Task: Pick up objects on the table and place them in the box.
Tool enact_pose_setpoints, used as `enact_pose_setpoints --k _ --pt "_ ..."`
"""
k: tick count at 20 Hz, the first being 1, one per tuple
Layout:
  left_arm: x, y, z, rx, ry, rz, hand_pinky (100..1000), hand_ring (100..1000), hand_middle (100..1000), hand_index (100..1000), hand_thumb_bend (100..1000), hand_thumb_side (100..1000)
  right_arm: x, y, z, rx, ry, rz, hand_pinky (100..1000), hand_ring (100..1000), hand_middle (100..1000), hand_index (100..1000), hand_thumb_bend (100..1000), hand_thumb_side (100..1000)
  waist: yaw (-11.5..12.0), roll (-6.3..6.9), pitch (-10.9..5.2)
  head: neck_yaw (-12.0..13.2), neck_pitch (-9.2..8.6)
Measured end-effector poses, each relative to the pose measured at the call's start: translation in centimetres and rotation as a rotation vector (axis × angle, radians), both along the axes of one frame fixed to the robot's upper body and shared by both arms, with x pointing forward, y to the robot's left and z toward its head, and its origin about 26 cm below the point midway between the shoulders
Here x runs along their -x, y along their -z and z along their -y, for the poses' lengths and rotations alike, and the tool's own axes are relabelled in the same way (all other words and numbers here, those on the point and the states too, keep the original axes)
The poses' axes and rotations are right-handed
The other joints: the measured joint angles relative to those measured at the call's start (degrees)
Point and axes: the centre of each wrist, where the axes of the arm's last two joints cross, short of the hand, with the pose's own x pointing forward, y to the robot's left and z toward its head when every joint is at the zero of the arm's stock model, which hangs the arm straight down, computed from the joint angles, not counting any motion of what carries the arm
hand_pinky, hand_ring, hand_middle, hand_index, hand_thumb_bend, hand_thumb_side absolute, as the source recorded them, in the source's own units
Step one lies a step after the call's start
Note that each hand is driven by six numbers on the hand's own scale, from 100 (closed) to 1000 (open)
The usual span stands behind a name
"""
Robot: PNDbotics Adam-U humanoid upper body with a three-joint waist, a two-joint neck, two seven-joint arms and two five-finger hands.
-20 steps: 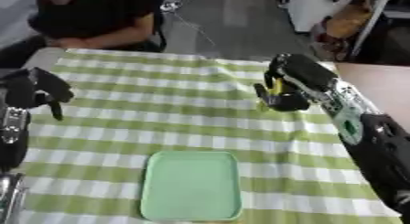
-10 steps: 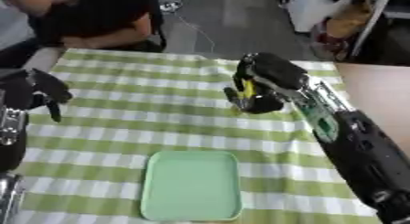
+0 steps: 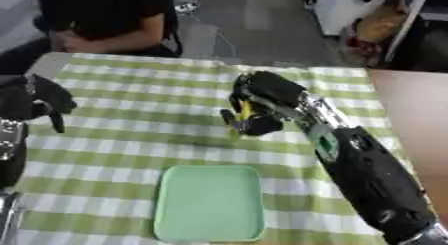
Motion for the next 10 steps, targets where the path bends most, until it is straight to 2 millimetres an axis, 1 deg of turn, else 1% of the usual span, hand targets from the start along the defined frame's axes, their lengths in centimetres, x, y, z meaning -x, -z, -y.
enact_pose_setpoints --k 2,3,5,10 --pt "0.0 -0.1 0.0 0.0 0.002 0.003 235 465 485 430 617 999 0.0 0.5 -0.6 0.003 -0.007 -0.012 100 100 152 368 100 631 0.07 0.0 0.01 -0.01 0.0" --pt "0.0 -0.1 0.0 0.0 0.003 0.004 235 465 485 430 617 999 0.0 0.7 -0.9 0.004 -0.01 -0.017 100 100 151 366 100 653 0.11 0.0 0.02 -0.01 0.0" --pt "-0.1 -0.1 0.1 0.0 0.004 0.005 235 465 485 430 617 999 0.1 1.2 -1.3 0.007 -0.012 -0.027 100 100 149 365 100 662 0.2 0.0 0.07 -0.02 0.0" --pt "-0.1 -0.2 0.1 -0.001 0.006 0.008 235 465 485 430 617 999 0.2 2.3 -2.1 0.018 0.01 -0.051 100 100 147 364 100 676 0.22 0.0 0.11 -0.02 0.0"
